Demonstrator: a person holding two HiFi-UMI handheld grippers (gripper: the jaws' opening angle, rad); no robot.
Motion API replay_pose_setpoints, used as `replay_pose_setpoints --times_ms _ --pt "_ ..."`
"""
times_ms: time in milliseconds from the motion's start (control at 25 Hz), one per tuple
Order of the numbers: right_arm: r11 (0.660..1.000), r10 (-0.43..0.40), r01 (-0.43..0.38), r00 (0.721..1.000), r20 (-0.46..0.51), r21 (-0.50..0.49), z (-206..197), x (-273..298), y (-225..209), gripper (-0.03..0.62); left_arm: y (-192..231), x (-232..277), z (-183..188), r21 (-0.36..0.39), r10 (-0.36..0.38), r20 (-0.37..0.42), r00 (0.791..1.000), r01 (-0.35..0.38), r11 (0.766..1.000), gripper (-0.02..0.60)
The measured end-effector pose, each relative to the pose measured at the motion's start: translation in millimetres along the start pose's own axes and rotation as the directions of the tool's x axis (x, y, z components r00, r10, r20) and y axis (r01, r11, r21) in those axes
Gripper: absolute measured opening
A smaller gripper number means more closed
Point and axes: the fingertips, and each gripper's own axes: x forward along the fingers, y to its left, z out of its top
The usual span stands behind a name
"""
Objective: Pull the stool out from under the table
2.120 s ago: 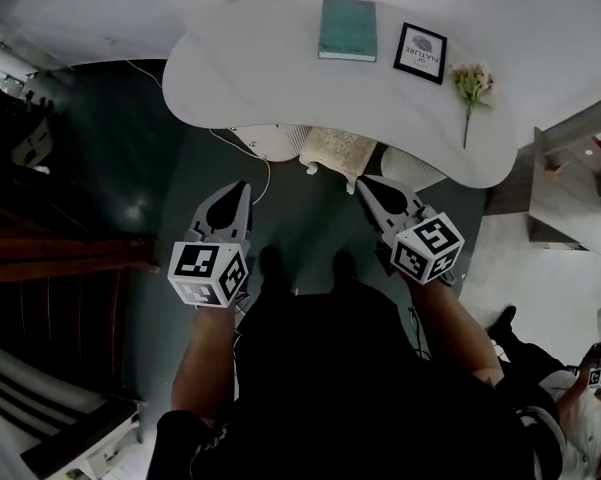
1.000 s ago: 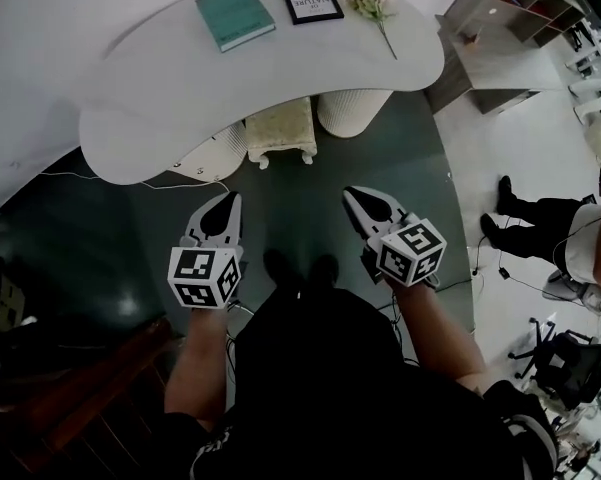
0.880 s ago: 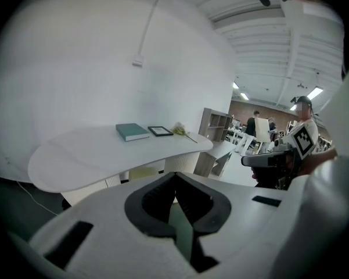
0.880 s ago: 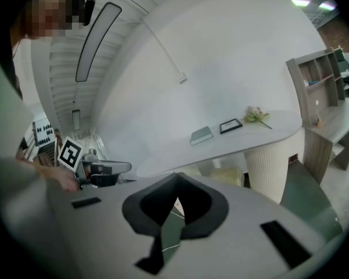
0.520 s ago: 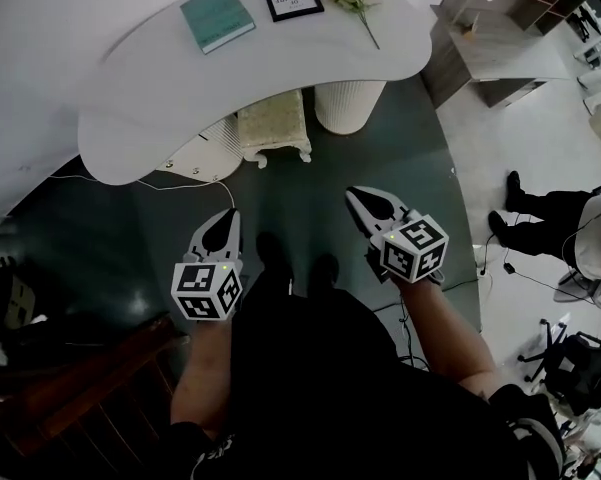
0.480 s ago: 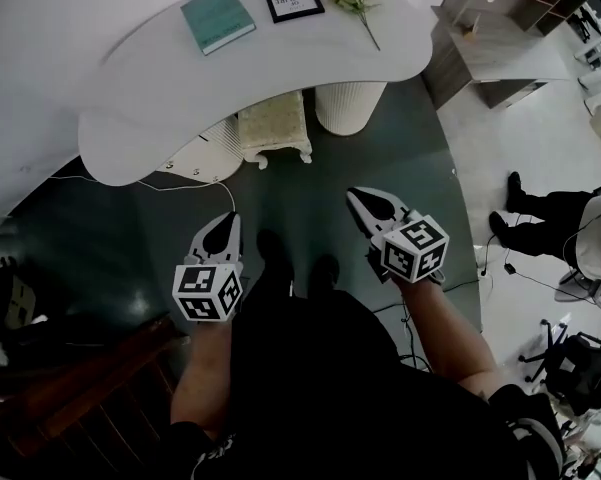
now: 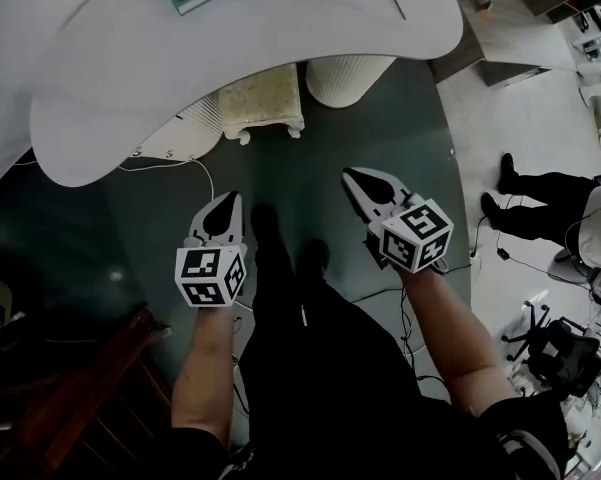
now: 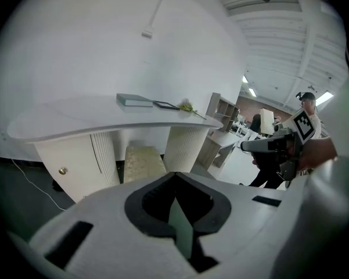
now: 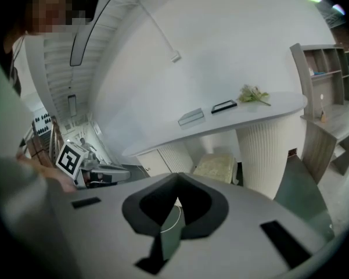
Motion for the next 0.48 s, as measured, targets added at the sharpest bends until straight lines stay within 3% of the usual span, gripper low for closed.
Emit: replay_pose_setpoints --times_ms 480 --pt "0.997 0.035 -0.044 0.991 -0.128 -0.067 -133 160 -69 0.01 85 132 -96 -0.003 -0.012 -0.004 1.0 0.012 1.0 0.005"
